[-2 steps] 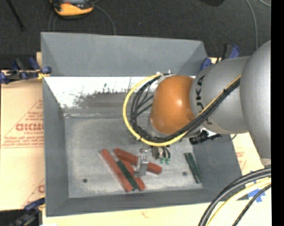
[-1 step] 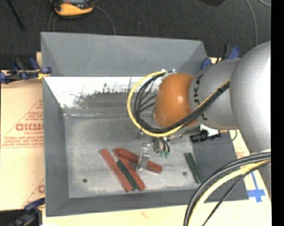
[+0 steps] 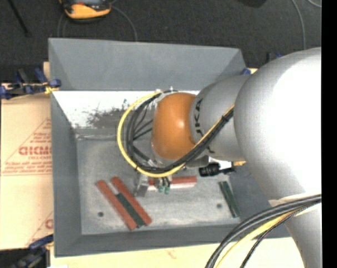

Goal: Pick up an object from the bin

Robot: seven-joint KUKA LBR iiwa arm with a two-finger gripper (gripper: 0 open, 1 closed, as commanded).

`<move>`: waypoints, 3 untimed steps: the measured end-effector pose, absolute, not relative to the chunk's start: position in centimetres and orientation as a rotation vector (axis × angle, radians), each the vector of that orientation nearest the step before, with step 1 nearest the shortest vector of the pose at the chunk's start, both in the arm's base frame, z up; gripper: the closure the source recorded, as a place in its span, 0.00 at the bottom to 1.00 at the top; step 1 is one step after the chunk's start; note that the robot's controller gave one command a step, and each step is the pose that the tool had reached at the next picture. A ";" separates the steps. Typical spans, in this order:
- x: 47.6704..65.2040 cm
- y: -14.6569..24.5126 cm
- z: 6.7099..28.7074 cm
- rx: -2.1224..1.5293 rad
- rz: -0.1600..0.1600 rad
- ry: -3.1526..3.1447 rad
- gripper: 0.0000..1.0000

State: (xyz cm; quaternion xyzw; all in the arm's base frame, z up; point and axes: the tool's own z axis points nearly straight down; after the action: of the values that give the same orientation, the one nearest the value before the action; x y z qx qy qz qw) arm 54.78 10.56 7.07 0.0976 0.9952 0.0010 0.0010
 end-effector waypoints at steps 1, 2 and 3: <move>54.8 10.5 7.1 0.308 0.002 3.124 0.00; 54.8 10.5 7.1 0.309 0.002 3.124 0.00; 58.4 1.4 8.3 0.288 -0.002 3.124 1.00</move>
Offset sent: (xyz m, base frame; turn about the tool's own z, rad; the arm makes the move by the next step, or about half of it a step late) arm 0.0000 0.0000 0.0000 0.0000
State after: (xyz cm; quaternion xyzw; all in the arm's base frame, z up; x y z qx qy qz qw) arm 58.40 1.38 8.32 0.0918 0.9958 -0.0006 0.0021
